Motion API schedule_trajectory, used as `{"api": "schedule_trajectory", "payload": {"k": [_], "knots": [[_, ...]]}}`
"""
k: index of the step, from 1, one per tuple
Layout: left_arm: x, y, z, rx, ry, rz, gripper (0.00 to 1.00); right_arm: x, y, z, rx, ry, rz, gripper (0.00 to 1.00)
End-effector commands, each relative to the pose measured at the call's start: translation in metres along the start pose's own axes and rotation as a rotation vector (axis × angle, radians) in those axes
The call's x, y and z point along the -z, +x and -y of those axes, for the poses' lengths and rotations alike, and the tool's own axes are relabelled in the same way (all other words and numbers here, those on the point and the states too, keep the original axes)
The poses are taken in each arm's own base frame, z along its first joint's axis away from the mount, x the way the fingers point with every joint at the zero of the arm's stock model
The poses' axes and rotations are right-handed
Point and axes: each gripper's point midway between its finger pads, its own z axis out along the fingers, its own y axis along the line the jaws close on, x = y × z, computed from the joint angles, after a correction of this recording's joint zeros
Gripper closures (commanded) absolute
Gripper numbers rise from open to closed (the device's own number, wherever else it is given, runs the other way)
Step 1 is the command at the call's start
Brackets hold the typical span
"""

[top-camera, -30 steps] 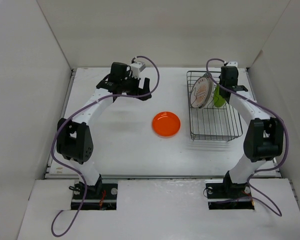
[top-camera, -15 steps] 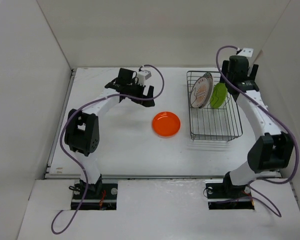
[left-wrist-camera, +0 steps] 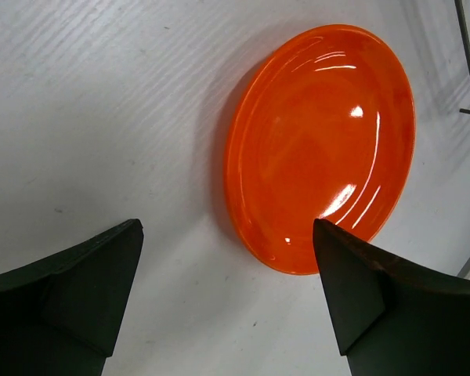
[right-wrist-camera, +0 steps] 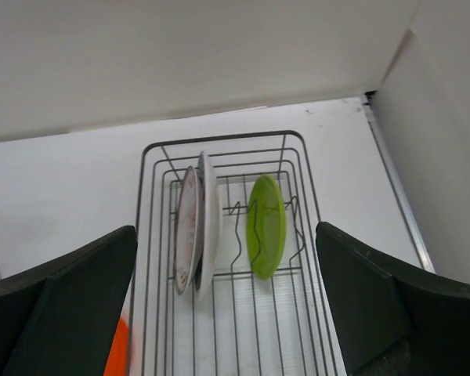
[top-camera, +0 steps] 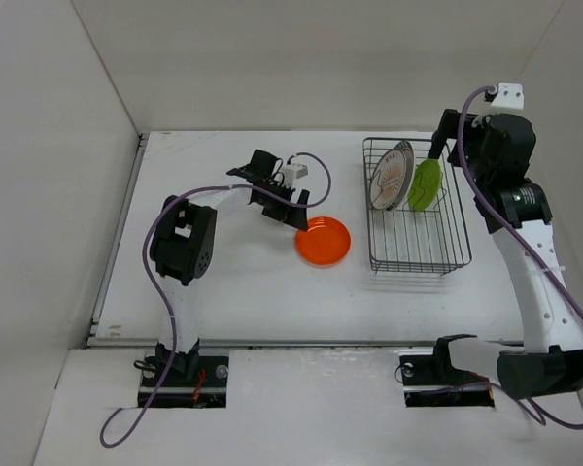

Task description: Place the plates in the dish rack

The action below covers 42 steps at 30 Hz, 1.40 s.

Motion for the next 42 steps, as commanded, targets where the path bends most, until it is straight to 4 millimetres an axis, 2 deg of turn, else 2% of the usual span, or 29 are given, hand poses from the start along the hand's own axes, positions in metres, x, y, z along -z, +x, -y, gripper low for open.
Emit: {"api": "schedule_trajectory", "payload": {"k": [1, 2, 6, 10, 11, 16, 17, 20, 21, 22, 26, 28, 29, 31, 32, 33, 34, 35, 36, 38, 40, 42], "knots": [[-0.003, -0.008, 0.014, -0.030, 0.049, -0.005, 0.14, 0.014, 0.004, -0.021, -0.022, -0.121, -0.008, 0.00], [-0.004, -0.005, 0.019, -0.030, 0.064, -0.017, 0.16, 0.017, 0.001, -0.020, -0.024, -0.123, 0.002, 0.00], [-0.011, 0.002, 0.017, 0.008, 0.075, -0.041, 0.28, 0.019, 0.011, -0.019, -0.021, -0.121, -0.014, 0.00], [-0.015, 0.005, 0.015, 0.015, 0.076, -0.050, 0.45, 0.022, 0.015, -0.020, -0.031, -0.130, -0.013, 0.00], [-0.016, 0.005, 0.019, 0.008, 0.080, -0.055, 0.45, 0.020, 0.018, -0.020, -0.039, -0.130, -0.015, 0.00], [-0.023, 0.012, 0.014, 0.020, 0.070, -0.073, 0.64, 0.017, 0.030, -0.023, -0.036, -0.148, -0.040, 0.00], [-0.023, 0.012, 0.014, 0.020, 0.070, -0.073, 0.73, 0.017, 0.028, -0.024, -0.046, -0.149, -0.032, 0.00], [-0.025, 0.011, 0.011, 0.030, 0.060, -0.074, 0.86, 0.014, 0.035, -0.026, -0.045, -0.157, -0.042, 0.00], [-0.028, 0.014, 0.007, 0.036, 0.050, -0.083, 1.00, 0.013, 0.040, -0.025, -0.043, -0.155, -0.054, 0.00], [-0.029, 0.011, 0.007, 0.043, 0.049, -0.078, 1.00, 0.013, 0.038, -0.026, -0.044, -0.157, -0.045, 0.00], [-0.022, 0.003, 0.012, 0.037, 0.059, -0.084, 1.00, 0.008, 0.055, -0.027, -0.038, -0.160, -0.086, 0.00], [-0.012, -0.011, 0.024, -0.008, 0.092, -0.046, 1.00, 0.010, 0.055, -0.031, -0.040, -0.187, -0.080, 0.00], [0.004, -0.026, 0.027, -0.025, 0.095, 0.000, 1.00, 0.013, 0.048, -0.033, -0.044, -0.203, -0.058, 0.00], [0.027, -0.038, 0.029, -0.045, 0.109, 0.043, 1.00, 0.016, 0.047, -0.047, -0.048, -0.287, -0.041, 0.00], [0.038, -0.046, 0.033, -0.068, 0.118, 0.068, 1.00, 0.025, 0.043, -0.053, -0.036, -0.338, -0.015, 0.00], [0.057, -0.053, 0.044, -0.109, 0.144, 0.097, 1.00, 0.030, 0.041, -0.062, -0.036, -0.394, 0.001, 0.00], [0.072, -0.060, 0.046, -0.133, 0.152, 0.126, 1.00, 0.040, 0.041, -0.081, -0.032, -0.521, 0.007, 0.00], [0.081, -0.062, 0.053, -0.163, 0.165, 0.135, 1.00, 0.046, 0.034, -0.091, -0.014, -0.587, 0.052, 0.00], [0.099, -0.071, 0.065, -0.216, 0.158, 0.172, 1.00, 0.051, 0.040, -0.098, 0.003, -0.643, 0.056, 0.00], [0.115, -0.069, 0.071, -0.282, 0.133, 0.174, 1.00, 0.063, 0.044, -0.118, 0.036, -0.784, 0.075, 0.00], [0.138, -0.072, 0.085, -0.325, 0.116, 0.206, 1.00, 0.059, 0.063, -0.126, 0.056, -0.834, 0.046, 0.00], [0.151, -0.071, 0.095, -0.354, 0.123, 0.223, 1.00, 0.059, 0.081, -0.142, 0.060, -0.916, 0.017, 0.00]]}}
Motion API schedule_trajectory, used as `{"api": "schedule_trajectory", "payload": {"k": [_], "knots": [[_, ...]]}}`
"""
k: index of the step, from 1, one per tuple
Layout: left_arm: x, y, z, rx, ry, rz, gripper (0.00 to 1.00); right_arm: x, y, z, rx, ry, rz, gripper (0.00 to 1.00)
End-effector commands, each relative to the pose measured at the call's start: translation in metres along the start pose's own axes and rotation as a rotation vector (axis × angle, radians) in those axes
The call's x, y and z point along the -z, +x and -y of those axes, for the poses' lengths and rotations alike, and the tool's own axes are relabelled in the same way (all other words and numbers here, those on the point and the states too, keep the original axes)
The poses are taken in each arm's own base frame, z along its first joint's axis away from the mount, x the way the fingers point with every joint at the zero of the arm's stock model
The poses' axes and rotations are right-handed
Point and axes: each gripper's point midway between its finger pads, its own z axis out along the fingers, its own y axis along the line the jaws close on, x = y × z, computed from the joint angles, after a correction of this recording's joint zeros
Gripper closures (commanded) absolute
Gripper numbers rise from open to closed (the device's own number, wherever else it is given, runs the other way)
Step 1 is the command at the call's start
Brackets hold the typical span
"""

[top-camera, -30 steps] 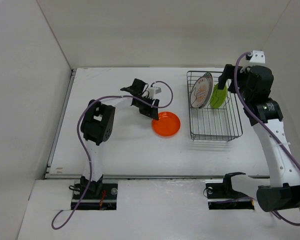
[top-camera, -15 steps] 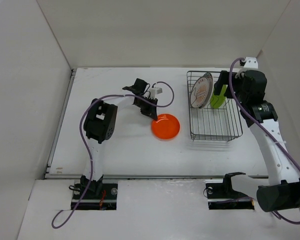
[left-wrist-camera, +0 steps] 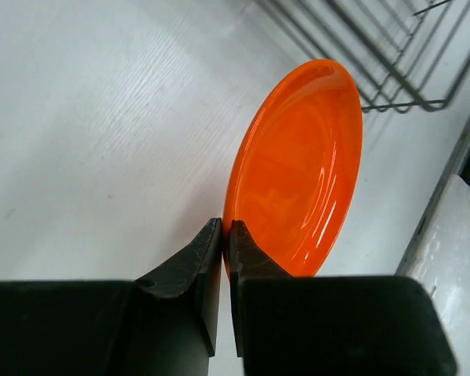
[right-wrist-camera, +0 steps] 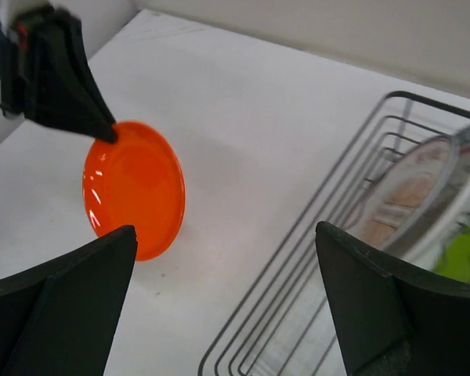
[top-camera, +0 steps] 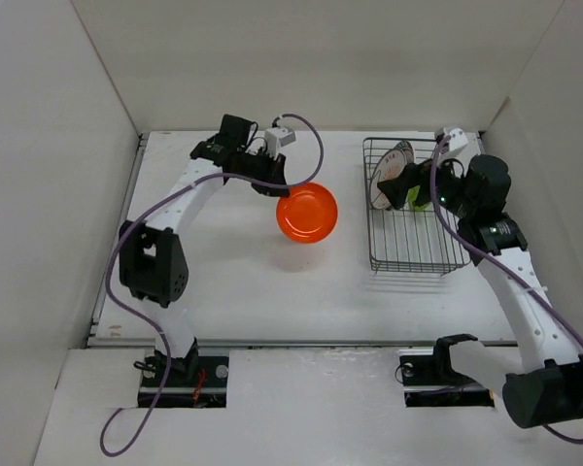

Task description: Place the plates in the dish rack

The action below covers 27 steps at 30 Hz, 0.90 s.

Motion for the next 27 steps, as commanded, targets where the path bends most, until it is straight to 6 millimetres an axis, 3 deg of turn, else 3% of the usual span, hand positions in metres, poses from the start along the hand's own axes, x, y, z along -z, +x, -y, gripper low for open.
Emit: {"api": "schedule_trajectory", "payload": {"k": [1, 3, 8, 12, 15, 18, 20, 21, 23, 24, 25, 26, 27], "knots": [[0.051, -0.033, 0.052, -0.163, 0.056, 0.103, 1.00, -0.016, 0.005, -0.040, 0.078, -0.249, 0.038, 0.00], [0.062, -0.040, 0.065, -0.190, 0.071, 0.134, 1.00, -0.025, 0.011, -0.061, 0.091, -0.334, 0.037, 0.00], [0.084, -0.055, 0.086, -0.213, 0.084, 0.191, 1.00, -0.055, 0.050, -0.088, 0.077, -0.427, -0.054, 0.01], [0.086, -0.062, 0.093, -0.226, 0.090, 0.204, 1.00, -0.068, 0.054, -0.118, 0.089, -0.507, -0.070, 0.03], [0.084, -0.062, 0.099, -0.223, 0.110, 0.202, 1.00, -0.076, 0.056, -0.134, 0.079, -0.540, -0.078, 0.11], [0.087, -0.067, 0.105, -0.229, 0.131, 0.218, 1.00, -0.084, 0.063, -0.146, 0.068, -0.568, -0.104, 0.49], [0.087, -0.069, 0.105, -0.227, 0.130, 0.227, 1.00, -0.088, 0.061, -0.144, 0.059, -0.547, -0.102, 0.85], [0.087, -0.069, 0.105, -0.226, 0.130, 0.227, 1.00, -0.092, 0.065, -0.142, 0.044, -0.535, -0.115, 0.93], [0.090, -0.077, 0.100, -0.221, 0.083, 0.251, 0.99, -0.096, 0.059, -0.137, 0.033, -0.492, -0.103, 0.99], [0.088, -0.076, 0.094, -0.187, 0.059, 0.249, 0.84, -0.096, 0.055, -0.134, 0.025, -0.467, -0.092, 1.00], [0.085, -0.075, 0.089, -0.173, 0.033, 0.246, 0.39, -0.092, 0.044, -0.125, 0.012, -0.420, -0.069, 1.00], [0.086, -0.078, 0.078, -0.167, -0.027, 0.254, 0.09, -0.091, 0.038, -0.114, 0.002, -0.368, -0.055, 1.00], [0.080, -0.072, 0.069, -0.138, -0.052, 0.234, 0.00, -0.092, 0.029, -0.084, -0.013, -0.245, -0.030, 1.00]]}}
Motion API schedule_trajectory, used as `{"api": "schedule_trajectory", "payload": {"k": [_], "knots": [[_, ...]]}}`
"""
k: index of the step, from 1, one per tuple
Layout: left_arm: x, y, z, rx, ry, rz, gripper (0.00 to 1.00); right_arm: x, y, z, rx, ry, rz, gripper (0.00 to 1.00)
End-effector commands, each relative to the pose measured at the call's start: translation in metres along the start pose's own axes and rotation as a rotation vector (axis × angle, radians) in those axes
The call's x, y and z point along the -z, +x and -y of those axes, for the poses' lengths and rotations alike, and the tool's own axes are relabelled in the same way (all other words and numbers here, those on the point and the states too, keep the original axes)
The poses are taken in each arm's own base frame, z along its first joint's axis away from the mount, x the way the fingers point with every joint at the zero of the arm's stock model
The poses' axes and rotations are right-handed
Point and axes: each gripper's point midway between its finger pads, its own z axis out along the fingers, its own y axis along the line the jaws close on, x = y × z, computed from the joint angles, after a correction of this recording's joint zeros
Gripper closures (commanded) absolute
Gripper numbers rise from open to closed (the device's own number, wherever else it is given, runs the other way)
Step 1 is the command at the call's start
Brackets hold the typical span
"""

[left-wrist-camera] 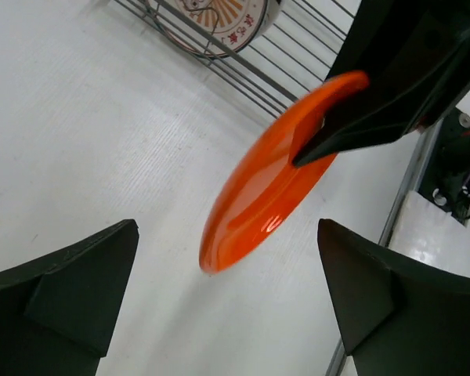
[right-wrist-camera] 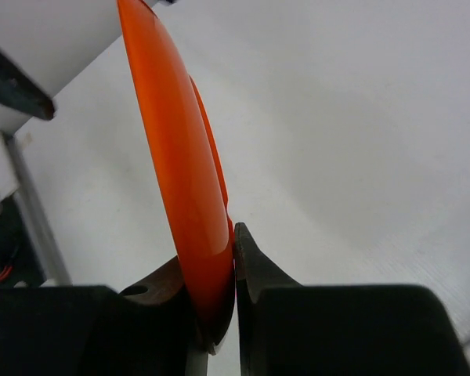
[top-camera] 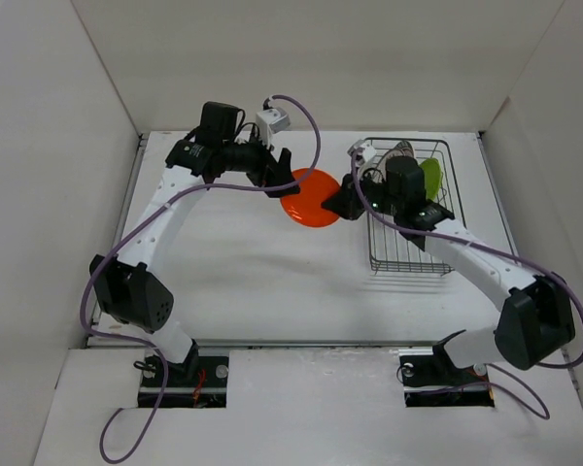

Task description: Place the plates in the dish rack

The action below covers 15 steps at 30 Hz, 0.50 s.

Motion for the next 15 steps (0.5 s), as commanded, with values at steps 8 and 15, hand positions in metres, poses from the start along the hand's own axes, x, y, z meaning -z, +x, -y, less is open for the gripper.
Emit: {"api": "schedule_trajectory", "payload": {"k": [8, 15], "knots": [[-0.002, 0.002, -0.055, 0.073, -0.301, -0.002, 0.00, 0.191, -0.097, 0.160, -0.130, 1.053, 0.318, 1.00], [-0.010, 0.009, -0.060, 0.074, -0.328, -0.026, 0.00, 0.289, -0.104, 0.201, -0.112, 1.380, 0.386, 1.00]]}}
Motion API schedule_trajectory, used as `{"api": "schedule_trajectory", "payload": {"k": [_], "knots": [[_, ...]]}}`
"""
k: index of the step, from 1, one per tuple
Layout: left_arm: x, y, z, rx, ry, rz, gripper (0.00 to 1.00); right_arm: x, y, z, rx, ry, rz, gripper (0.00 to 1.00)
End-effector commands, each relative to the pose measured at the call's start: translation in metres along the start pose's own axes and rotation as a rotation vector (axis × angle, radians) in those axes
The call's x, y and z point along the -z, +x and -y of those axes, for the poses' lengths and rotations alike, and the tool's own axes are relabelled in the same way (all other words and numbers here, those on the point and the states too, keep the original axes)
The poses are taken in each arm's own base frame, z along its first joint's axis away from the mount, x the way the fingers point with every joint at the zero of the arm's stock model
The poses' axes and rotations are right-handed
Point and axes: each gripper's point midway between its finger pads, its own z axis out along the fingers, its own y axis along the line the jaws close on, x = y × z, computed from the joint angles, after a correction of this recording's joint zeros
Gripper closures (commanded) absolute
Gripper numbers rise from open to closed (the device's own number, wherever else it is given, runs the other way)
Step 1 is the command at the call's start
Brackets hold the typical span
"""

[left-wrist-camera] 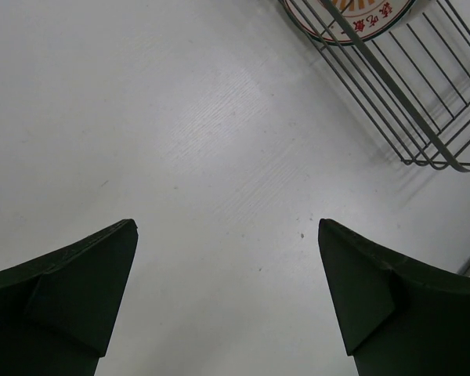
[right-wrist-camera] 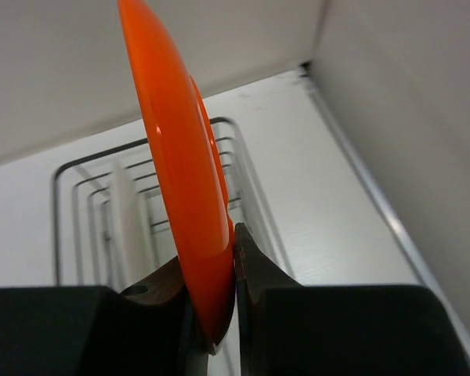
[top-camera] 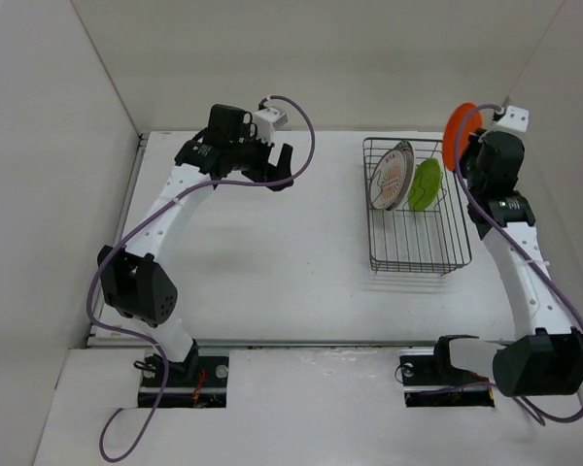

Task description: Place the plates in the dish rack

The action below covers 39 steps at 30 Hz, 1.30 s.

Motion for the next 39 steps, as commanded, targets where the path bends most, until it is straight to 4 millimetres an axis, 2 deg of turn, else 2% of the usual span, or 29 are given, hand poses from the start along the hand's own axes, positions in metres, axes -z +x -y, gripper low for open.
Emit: {"api": "schedule_trajectory", "payload": {"k": [1, 2, 4, 8, 10, 11, 14, 19, 26, 27, 31, 35, 37, 38, 39], "knots": [[-0.001, -0.008, 0.000, -0.021, -0.025, 0.032, 0.00, 0.006, -0.029, 0.050, 0.049, 0.210, 0.094, 1.00], [-0.002, -0.008, 0.004, -0.026, -0.018, 0.030, 0.00, 0.004, -0.030, 0.052, 0.072, 0.219, 0.106, 1.00], [-0.005, -0.006, 0.003, -0.022, -0.017, 0.022, 0.00, -0.011, -0.027, 0.062, 0.098, 0.226, 0.088, 1.00], [-0.005, -0.008, 0.003, -0.026, -0.018, 0.030, 0.00, -0.031, -0.009, 0.044, 0.122, 0.104, 0.021, 1.00], [-0.007, -0.004, 0.000, -0.031, -0.026, 0.021, 0.00, -0.035, -0.003, 0.035, 0.103, 0.059, 0.006, 1.00], [-0.008, -0.001, -0.002, -0.028, -0.036, 0.011, 0.00, -0.042, 0.006, 0.033, 0.097, 0.050, -0.021, 1.00], [-0.006, 0.001, -0.001, -0.027, -0.036, 0.010, 0.00, -0.046, 0.013, 0.025, 0.088, 0.008, -0.041, 1.00], [-0.008, 0.003, -0.002, -0.027, -0.036, 0.010, 0.00, -0.058, 0.036, 0.008, 0.065, -0.035, -0.094, 1.00], [-0.005, 0.000, 0.000, -0.031, -0.037, 0.018, 0.00, -0.075, 0.065, 0.003, 0.073, 0.012, -0.156, 1.00], [-0.003, 0.002, 0.000, -0.031, -0.037, 0.018, 0.00, -0.074, 0.063, -0.001, 0.066, 0.015, -0.155, 1.00], [-0.003, 0.002, 0.000, -0.031, -0.037, 0.018, 0.00, -0.079, 0.076, -0.005, 0.078, 0.041, -0.178, 1.00], [-0.001, 0.003, 0.001, -0.040, -0.037, 0.018, 0.00, -0.081, 0.076, -0.018, 0.082, 0.045, -0.173, 1.00], [-0.003, 0.007, 0.001, -0.036, -0.036, 0.010, 0.00, -0.082, 0.077, -0.014, 0.087, 0.069, -0.178, 1.00], [-0.003, 0.007, 0.001, -0.036, -0.036, 0.010, 0.00, -0.083, 0.084, -0.014, 0.099, 0.079, -0.197, 1.00], [0.001, 0.004, 0.002, -0.040, -0.037, 0.018, 0.00, -0.083, 0.079, -0.016, 0.095, 0.077, -0.186, 1.00]]}}
